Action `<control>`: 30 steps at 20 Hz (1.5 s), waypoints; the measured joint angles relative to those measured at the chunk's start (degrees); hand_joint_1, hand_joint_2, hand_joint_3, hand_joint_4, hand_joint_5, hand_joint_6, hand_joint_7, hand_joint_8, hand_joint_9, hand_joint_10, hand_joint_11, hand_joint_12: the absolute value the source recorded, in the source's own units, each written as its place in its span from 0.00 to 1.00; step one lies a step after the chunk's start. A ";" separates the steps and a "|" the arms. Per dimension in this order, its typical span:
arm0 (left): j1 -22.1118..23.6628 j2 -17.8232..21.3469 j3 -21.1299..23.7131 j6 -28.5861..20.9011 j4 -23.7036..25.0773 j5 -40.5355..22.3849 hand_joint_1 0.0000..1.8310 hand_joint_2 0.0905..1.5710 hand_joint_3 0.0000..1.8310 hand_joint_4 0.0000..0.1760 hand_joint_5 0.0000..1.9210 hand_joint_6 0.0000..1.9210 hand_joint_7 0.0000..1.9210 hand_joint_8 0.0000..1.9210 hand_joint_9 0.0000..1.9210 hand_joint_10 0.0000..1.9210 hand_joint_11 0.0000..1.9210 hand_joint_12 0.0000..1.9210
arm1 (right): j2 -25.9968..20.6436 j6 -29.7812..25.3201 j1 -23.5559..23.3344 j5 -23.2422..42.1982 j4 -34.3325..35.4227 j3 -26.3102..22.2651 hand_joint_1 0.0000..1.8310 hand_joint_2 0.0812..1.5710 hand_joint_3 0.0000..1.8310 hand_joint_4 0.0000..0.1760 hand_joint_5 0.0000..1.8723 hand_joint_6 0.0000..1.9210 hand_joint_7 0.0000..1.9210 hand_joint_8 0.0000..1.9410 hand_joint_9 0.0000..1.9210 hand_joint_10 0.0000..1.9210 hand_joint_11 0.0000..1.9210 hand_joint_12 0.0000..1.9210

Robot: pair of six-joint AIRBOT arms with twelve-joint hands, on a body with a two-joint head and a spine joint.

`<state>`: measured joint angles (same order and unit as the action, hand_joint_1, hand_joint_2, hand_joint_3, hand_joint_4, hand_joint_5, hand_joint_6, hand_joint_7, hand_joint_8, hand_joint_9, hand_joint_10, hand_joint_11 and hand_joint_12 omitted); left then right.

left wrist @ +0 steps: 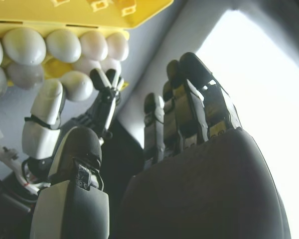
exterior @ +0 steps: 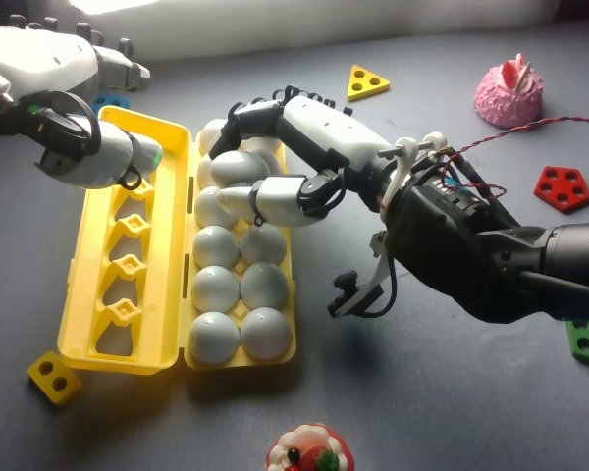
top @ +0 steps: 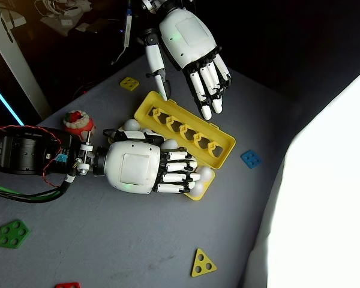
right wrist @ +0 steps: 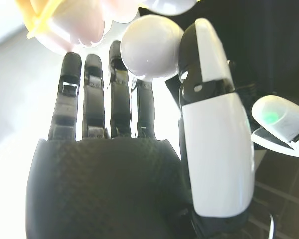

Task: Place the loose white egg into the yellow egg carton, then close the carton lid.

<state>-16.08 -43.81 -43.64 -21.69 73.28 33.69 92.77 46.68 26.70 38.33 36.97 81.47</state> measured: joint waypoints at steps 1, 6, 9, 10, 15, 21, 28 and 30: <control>0.00 0.00 0.00 0.00 0.00 -0.04 0.20 0.84 0.00 0.19 0.15 0.00 0.11 0.00 0.15 0.08 0.00 0.75 | -0.02 0.02 0.00 0.15 0.17 0.00 0.51 0.72 0.00 0.00 0.30 0.37 0.23 0.00 0.12 0.01 0.00 0.35; 0.00 0.00 -0.04 0.00 -0.02 0.02 0.19 0.85 0.00 0.18 0.14 0.00 0.13 0.00 0.18 0.08 0.00 0.73 | 0.00 -0.02 0.09 0.28 0.22 0.00 0.47 0.70 0.00 0.00 0.29 0.24 0.22 0.00 0.12 0.00 0.00 0.34; 0.00 0.00 -0.04 0.00 0.02 -0.02 0.18 0.84 0.00 0.26 0.13 0.00 0.12 0.01 0.18 0.07 0.00 0.72 | 0.00 -0.07 0.63 0.22 0.09 0.00 0.48 0.70 0.00 0.00 0.30 0.22 0.21 0.00 0.12 0.00 0.00 0.23; 0.00 0.00 -0.04 0.00 0.00 -0.07 0.17 0.85 0.00 0.19 0.13 0.00 0.13 0.01 0.20 0.07 0.02 0.73 | 0.00 -0.09 0.70 0.17 0.20 0.00 0.48 0.70 0.00 0.00 0.29 0.21 0.20 0.00 0.11 0.00 0.00 0.28; 0.00 0.00 -0.04 0.00 -0.02 -0.04 0.18 0.84 0.00 0.20 0.14 0.00 0.15 0.02 0.19 0.06 0.02 0.74 | -0.02 -0.72 0.70 0.13 -2.19 0.00 0.41 0.67 0.00 0.00 0.16 0.07 0.16 0.00 0.11 0.00 0.00 0.37; 0.02 0.00 -1.53 -2.62 -2.38 -1.03 0.21 0.84 0.00 0.19 0.16 0.01 0.17 0.01 0.22 0.07 0.03 0.73 | -6.95 -0.90 -0.07 0.11 -7.93 -3.78 0.33 0.68 0.00 0.00 0.09 0.02 0.13 0.00 0.10 0.00 0.00 0.42; -0.17 0.00 -5.84 -5.53 -13.86 -2.64 0.05 0.83 0.00 0.15 0.20 0.01 0.18 0.00 0.20 0.05 0.00 0.72 | -15.04 1.68 0.31 -3.78 -8.35 -9.73 0.15 0.74 0.01 0.00 0.10 0.01 0.12 0.00 0.11 0.00 0.00 0.48; -0.24 0.00 -7.08 -7.15 -14.34 -1.60 0.04 0.81 0.00 0.11 0.22 0.01 0.18 0.00 0.21 0.05 0.00 0.74 | -17.49 2.84 1.46 -6.67 -8.52 -11.63 0.14 0.75 0.00 0.00 0.09 0.00 0.12 0.00 0.10 0.00 0.00 0.46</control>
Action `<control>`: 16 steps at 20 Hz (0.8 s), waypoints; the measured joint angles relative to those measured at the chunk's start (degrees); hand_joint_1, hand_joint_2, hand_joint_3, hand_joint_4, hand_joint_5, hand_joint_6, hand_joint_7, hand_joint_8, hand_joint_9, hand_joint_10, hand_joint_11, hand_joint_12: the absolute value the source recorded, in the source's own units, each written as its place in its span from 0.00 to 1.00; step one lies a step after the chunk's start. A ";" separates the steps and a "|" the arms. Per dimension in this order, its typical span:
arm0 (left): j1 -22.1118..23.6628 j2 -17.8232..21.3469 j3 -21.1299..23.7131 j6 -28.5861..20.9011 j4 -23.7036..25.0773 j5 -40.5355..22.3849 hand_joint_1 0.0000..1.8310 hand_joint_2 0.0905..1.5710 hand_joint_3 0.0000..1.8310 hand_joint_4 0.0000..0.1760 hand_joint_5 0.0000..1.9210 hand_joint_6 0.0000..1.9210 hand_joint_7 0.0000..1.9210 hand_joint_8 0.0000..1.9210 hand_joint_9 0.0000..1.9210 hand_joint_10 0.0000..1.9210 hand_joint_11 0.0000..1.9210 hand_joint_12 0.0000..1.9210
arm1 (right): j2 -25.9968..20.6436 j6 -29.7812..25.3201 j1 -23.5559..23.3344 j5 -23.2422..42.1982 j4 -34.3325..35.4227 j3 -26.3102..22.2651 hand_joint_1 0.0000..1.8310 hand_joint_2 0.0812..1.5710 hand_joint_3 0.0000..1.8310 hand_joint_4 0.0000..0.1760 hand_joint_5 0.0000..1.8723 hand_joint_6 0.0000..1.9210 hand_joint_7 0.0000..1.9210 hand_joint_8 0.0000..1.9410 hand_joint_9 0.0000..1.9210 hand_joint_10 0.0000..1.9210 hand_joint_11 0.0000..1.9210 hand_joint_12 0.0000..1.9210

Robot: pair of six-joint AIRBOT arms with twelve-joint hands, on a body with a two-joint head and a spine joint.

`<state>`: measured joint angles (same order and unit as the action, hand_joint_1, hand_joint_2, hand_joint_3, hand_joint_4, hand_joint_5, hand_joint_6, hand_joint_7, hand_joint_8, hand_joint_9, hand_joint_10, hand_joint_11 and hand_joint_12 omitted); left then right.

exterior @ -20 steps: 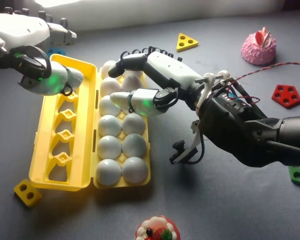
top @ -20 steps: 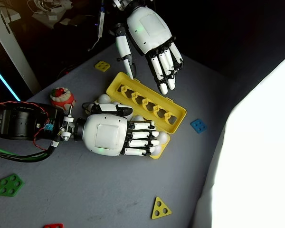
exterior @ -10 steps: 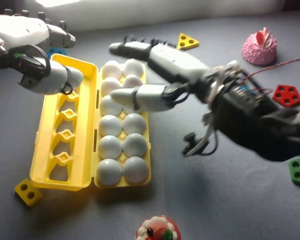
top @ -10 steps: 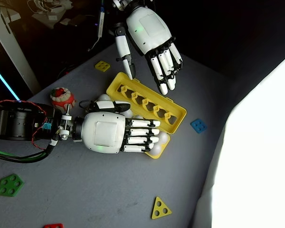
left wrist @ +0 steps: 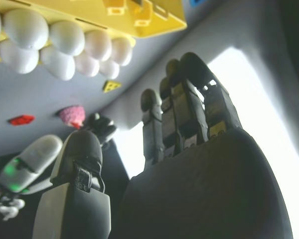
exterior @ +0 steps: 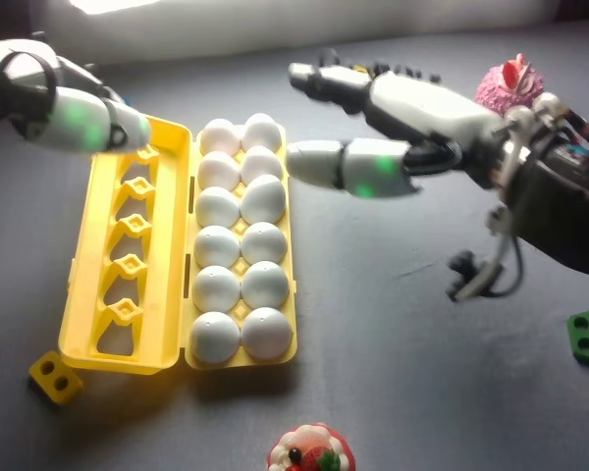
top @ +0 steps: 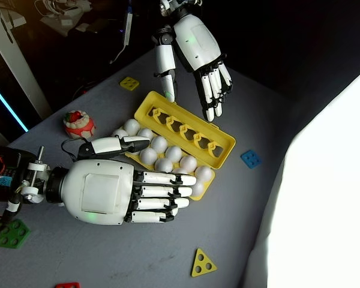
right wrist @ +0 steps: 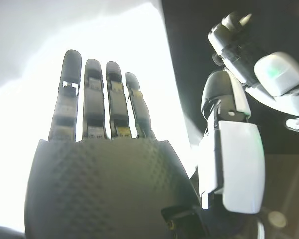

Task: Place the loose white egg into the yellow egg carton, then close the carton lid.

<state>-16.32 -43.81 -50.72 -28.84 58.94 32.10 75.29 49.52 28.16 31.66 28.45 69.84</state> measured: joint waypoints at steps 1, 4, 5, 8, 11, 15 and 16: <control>0.00 0.00 -0.85 -1.29 0.17 0.79 0.01 0.81 0.00 0.16 0.20 0.00 0.15 0.00 0.20 0.05 0.01 0.75 | -1.84 0.26 0.74 -1.09 -0.02 -1.42 0.13 0.75 0.00 0.00 0.10 0.01 0.13 0.00 0.11 0.00 0.00 0.49; 0.00 0.00 -2.01 -3.87 0.04 3.21 0.02 0.78 0.00 0.13 0.24 0.01 0.23 0.02 0.23 0.07 0.00 0.75 | -7.45 1.38 1.18 -2.36 -0.07 -4.74 0.13 0.76 0.00 0.00 0.11 0.01 0.13 0.00 0.11 0.00 0.00 0.50; 0.00 0.00 -2.36 -4.39 -0.28 3.56 0.03 0.78 0.00 0.12 0.24 0.01 0.24 0.02 0.23 0.07 0.00 0.75 | -9.66 1.38 1.18 -2.32 -1.31 -6.01 0.13 0.76 0.00 0.00 0.11 0.01 0.13 0.00 0.11 0.00 0.00 0.49; 0.00 0.00 -3.34 -4.48 -2.40 5.16 0.04 0.78 0.00 0.09 0.25 0.00 0.32 0.01 0.26 0.20 0.06 0.78 | -13.62 1.49 1.44 -2.73 -4.13 -8.90 0.14 0.76 0.00 0.00 0.10 0.00 0.13 0.00 0.12 0.00 0.00 0.48; -0.68 0.00 -3.67 -4.46 -6.45 6.62 0.11 0.77 0.00 0.04 0.27 0.00 0.36 0.02 0.28 0.24 0.11 0.76 | -18.14 1.44 1.81 -4.17 -5.11 -11.91 0.15 0.76 0.00 0.00 0.11 0.00 0.13 0.00 0.11 0.00 0.00 0.47; -2.64 0.00 -3.67 -4.70 -10.60 7.02 0.08 0.80 0.00 0.00 0.25 0.00 0.31 0.00 0.18 0.36 0.01 0.84 | -23.87 1.51 2.54 -4.76 -6.60 -14.78 0.16 0.75 0.00 0.00 0.13 0.01 0.13 0.00 0.11 0.00 0.00 0.42; -3.32 0.00 -3.67 -6.05 -10.49 6.84 0.06 0.79 0.00 0.01 0.26 0.00 0.31 0.00 0.15 0.39 0.00 0.84 | -25.55 1.49 2.51 -4.72 -6.75 -15.61 0.16 0.75 0.00 0.00 0.13 0.01 0.12 0.00 0.11 0.00 0.00 0.42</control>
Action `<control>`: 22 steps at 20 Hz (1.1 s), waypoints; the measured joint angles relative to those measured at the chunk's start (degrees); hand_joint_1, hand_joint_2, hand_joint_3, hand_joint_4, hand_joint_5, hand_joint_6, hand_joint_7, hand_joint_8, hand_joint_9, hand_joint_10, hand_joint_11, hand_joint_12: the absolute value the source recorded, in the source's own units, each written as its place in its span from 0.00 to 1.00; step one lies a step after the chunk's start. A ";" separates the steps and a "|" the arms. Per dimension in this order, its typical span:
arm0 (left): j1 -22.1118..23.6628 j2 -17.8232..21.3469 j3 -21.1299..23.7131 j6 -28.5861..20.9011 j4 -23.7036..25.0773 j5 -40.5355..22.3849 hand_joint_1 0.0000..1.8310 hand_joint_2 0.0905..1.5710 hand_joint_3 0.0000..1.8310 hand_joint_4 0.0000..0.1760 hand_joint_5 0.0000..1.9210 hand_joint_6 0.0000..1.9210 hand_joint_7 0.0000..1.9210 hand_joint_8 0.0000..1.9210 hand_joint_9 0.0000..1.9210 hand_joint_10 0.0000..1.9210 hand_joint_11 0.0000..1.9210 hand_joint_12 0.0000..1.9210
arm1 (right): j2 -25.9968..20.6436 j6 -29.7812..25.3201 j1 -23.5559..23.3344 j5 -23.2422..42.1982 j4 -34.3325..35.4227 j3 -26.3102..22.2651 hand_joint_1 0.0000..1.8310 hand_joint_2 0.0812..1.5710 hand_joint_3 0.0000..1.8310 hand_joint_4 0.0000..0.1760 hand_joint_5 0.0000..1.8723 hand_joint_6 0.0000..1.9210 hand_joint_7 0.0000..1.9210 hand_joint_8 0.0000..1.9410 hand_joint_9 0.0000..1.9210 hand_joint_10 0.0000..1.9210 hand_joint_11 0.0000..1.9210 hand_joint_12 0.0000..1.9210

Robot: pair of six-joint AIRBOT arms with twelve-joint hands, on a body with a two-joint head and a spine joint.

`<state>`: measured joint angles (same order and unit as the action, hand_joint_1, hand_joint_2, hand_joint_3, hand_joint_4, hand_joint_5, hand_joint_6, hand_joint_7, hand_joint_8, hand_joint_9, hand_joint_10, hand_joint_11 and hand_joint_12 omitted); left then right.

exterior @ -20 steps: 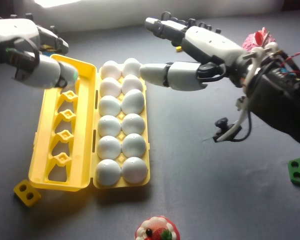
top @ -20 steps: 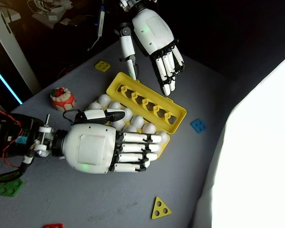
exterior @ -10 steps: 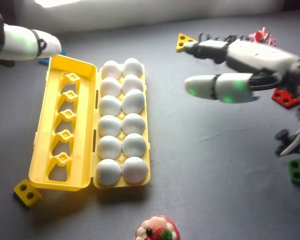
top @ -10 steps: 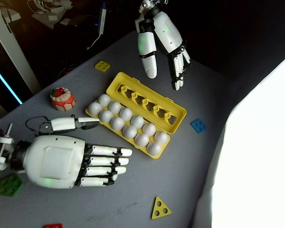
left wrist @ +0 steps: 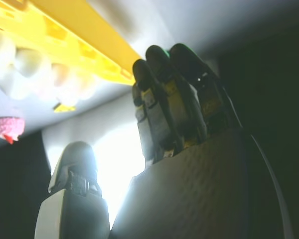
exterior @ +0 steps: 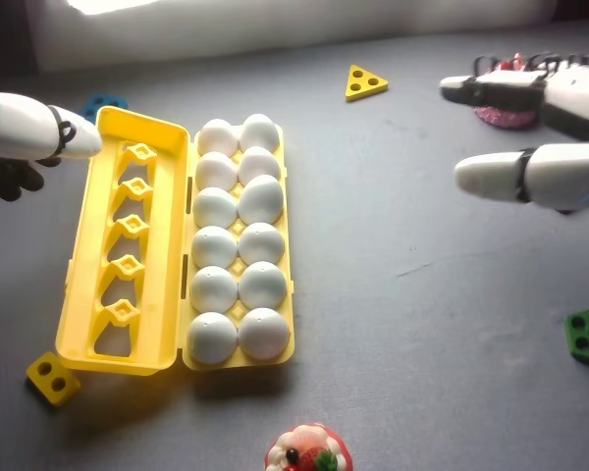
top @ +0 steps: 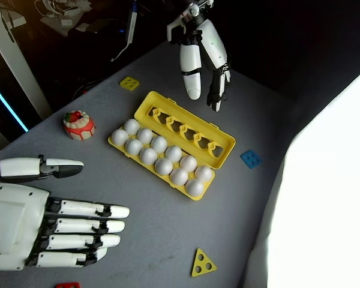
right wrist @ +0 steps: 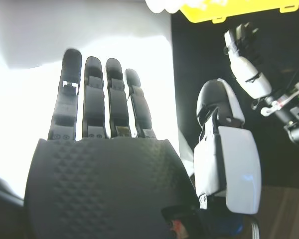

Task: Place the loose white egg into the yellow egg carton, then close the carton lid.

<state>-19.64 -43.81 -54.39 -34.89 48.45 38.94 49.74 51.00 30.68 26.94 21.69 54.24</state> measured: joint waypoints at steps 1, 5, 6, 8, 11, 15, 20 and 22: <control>-0.33 0.00 0.00 -0.57 0.24 0.02 0.06 0.79 0.00 0.02 0.26 0.00 0.30 0.00 0.14 0.41 0.00 0.84 | -0.72 0.00 0.00 -0.02 -0.33 -0.37 0.16 0.75 0.00 0.00 0.12 0.00 0.12 0.00 0.10 0.00 0.00 0.42; -2.64 -0.26 -0.17 -3.19 0.02 0.22 0.11 0.79 0.00 0.00 0.26 0.01 0.33 0.01 0.19 0.43 0.05 0.83 | -3.72 0.31 -0.13 -1.22 -0.52 -1.31 0.18 0.75 0.00 0.00 0.15 0.01 0.14 0.00 0.12 0.01 0.00 0.39; -2.95 -0.61 -0.48 -3.78 0.20 0.09 0.13 0.78 0.00 0.00 0.27 0.01 0.34 0.01 0.21 0.40 0.07 0.81 | -4.09 0.42 -0.17 -1.64 -0.46 -1.31 0.17 0.75 0.00 0.00 0.14 0.01 0.14 0.00 0.12 0.00 0.00 0.37; -3.89 -1.18 -0.74 -5.57 0.37 -0.02 0.14 0.78 0.00 0.00 0.27 0.01 0.36 0.02 0.22 0.41 0.07 0.83 | -4.57 0.92 -0.35 -2.32 -0.42 -1.31 0.18 0.74 0.00 0.00 0.14 0.00 0.13 0.00 0.11 0.00 0.00 0.33; -5.31 -2.05 -1.40 -8.57 -0.48 -0.52 0.15 0.78 0.00 0.00 0.28 0.01 0.36 0.01 0.23 0.37 0.05 0.81 | -4.48 2.80 -0.87 -2.40 -0.46 -1.44 0.18 0.74 0.00 0.00 0.16 0.01 0.12 0.00 0.10 0.00 0.00 0.35; -6.67 -3.85 -3.50 -8.68 -2.73 -1.16 0.17 0.77 0.00 0.00 0.28 0.00 0.36 0.01 0.24 0.37 0.09 0.82 | -3.65 3.32 -1.42 -3.32 -0.63 -2.10 0.18 0.74 0.00 0.00 0.16 0.00 0.14 0.00 0.12 0.01 0.00 0.36; -7.82 -4.68 -4.66 -11.08 -4.04 -2.56 0.18 0.77 0.00 0.00 0.26 0.00 0.33 0.01 0.22 0.37 0.05 0.84 | -3.54 3.39 -1.57 -3.30 -0.55 -2.10 0.17 0.74 0.00 0.00 0.14 0.00 0.15 0.00 0.14 0.01 0.00 0.51; -8.52 -4.68 -4.66 -12.15 -3.96 -2.54 0.19 0.76 0.00 0.02 0.26 0.00 0.35 0.01 0.24 0.36 0.07 0.83 | -3.52 3.41 -1.57 -3.30 -0.52 -2.08 0.19 0.74 0.00 0.00 0.15 0.01 0.13 0.00 0.11 0.00 0.00 0.38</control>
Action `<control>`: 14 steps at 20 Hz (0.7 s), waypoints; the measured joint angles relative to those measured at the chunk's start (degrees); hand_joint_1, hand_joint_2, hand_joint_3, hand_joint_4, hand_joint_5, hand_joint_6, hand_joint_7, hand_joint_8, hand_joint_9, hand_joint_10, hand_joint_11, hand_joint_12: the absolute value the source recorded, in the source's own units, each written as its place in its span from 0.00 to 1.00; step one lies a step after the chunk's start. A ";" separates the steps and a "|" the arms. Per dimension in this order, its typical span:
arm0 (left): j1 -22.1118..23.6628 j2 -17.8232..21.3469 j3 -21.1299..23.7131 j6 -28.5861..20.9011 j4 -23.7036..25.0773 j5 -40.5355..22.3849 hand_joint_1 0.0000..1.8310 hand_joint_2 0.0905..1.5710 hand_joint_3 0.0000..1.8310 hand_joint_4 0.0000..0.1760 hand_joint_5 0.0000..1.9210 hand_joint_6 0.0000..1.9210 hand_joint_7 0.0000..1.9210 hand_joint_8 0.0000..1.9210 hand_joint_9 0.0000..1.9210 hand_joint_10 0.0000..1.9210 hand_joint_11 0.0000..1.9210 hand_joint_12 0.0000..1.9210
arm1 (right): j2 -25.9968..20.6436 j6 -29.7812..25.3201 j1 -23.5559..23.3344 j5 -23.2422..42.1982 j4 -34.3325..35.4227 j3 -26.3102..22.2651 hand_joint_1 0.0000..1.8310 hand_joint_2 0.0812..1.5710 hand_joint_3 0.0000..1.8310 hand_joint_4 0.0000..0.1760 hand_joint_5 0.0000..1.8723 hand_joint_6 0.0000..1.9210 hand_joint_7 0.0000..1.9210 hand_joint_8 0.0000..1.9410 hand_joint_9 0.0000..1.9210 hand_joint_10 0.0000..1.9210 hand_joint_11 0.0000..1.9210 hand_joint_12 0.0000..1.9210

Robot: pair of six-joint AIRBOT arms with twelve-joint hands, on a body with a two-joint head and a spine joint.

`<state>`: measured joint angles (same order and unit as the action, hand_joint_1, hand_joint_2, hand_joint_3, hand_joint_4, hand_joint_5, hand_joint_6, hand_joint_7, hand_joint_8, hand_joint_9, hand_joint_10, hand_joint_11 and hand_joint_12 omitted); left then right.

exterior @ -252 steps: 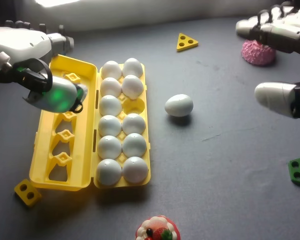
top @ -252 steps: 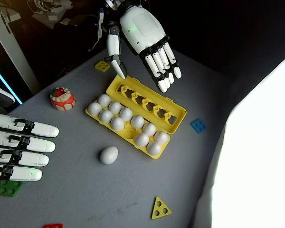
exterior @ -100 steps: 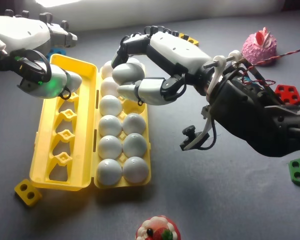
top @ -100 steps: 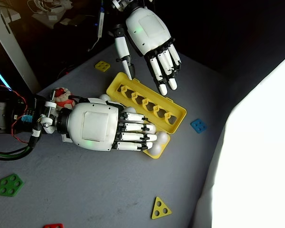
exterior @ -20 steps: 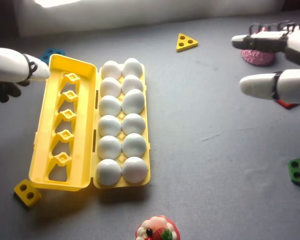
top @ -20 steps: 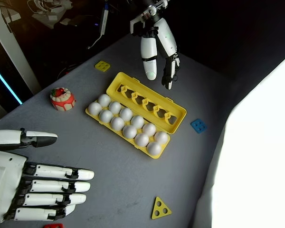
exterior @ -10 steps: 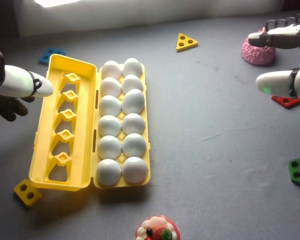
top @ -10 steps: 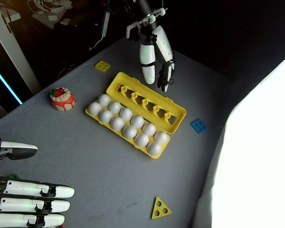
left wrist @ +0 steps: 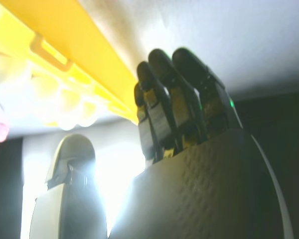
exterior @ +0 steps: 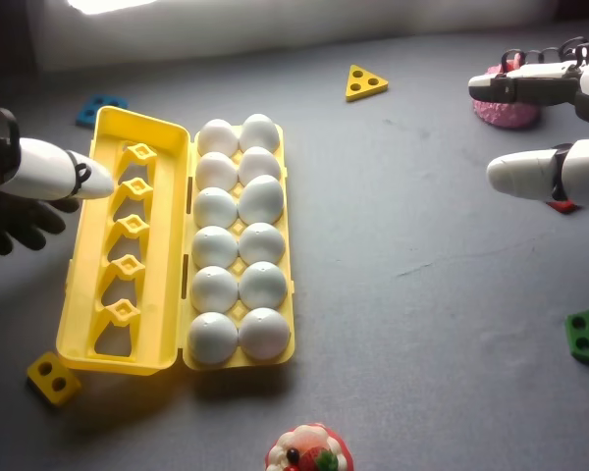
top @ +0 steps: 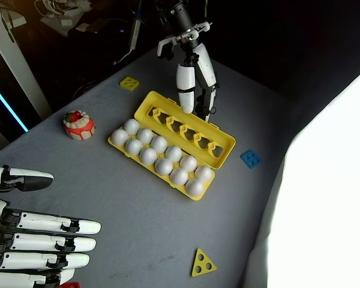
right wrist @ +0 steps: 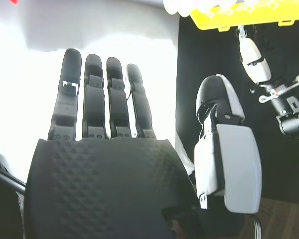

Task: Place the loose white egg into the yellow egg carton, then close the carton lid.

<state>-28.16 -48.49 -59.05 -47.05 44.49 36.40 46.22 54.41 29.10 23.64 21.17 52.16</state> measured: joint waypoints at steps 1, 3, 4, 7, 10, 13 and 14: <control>-0.22 0.00 0.00 -0.15 -0.37 0.07 0.18 0.76 0.00 0.01 0.26 0.00 0.35 0.01 0.24 0.36 0.07 0.82 | 0.00 0.07 0.00 0.00 -0.02 -0.04 0.19 0.74 0.00 0.00 0.15 0.01 0.12 0.00 0.11 0.00 0.00 0.35; -0.74 0.00 -0.17 -0.39 -0.59 -0.15 0.20 0.75 0.00 0.00 0.29 0.01 0.38 0.01 0.27 0.34 0.08 0.81 | 0.04 0.11 0.00 0.04 -0.02 -0.07 0.16 0.75 0.00 0.00 0.13 0.00 0.11 0.00 0.10 0.00 0.00 0.31; -1.05 0.00 -0.17 -0.42 -1.11 -0.26 0.20 0.75 0.00 0.00 0.28 0.01 0.37 0.01 0.25 0.34 0.06 0.82 | 0.04 0.13 0.00 0.02 0.00 -0.07 0.15 0.75 0.00 0.00 0.13 0.00 0.10 0.00 0.10 0.00 0.00 0.29; -1.53 0.00 -0.17 -0.85 -1.86 -0.74 0.20 0.74 0.00 0.00 0.29 0.00 0.38 0.00 0.26 0.33 0.07 0.81 | 0.04 0.13 0.00 0.02 0.02 -0.13 0.14 0.75 0.00 0.00 0.12 0.00 0.12 0.01 0.12 0.01 0.00 0.21; -2.01 -0.37 -0.15 -1.97 -1.88 -0.79 0.19 0.74 0.00 0.03 0.29 0.00 0.37 0.00 0.26 0.33 0.06 0.81 | 0.04 0.13 0.00 0.04 -0.04 -0.42 0.14 0.74 0.00 0.00 0.11 0.00 0.14 0.00 0.13 0.01 0.00 0.25; -2.01 -0.70 -0.04 -2.14 -2.21 -0.81 0.18 0.75 0.00 0.00 0.27 0.00 0.36 0.00 0.25 0.33 0.05 0.82 | 0.04 0.13 0.00 0.07 -0.31 -0.59 0.14 0.76 0.00 0.00 0.11 0.00 0.11 0.00 0.11 0.01 0.00 0.22; -2.01 -0.70 0.20 -2.16 -2.21 -0.76 0.17 0.76 0.00 0.00 0.26 0.00 0.35 0.00 0.23 0.34 0.04 0.83 | 0.04 0.13 0.00 0.07 -0.28 -0.59 0.16 0.75 0.00 0.00 0.12 0.00 0.13 0.00 0.12 0.01 0.00 0.25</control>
<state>-30.17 -49.19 -58.85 -49.21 42.28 35.64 46.26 54.54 29.10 23.70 20.88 51.57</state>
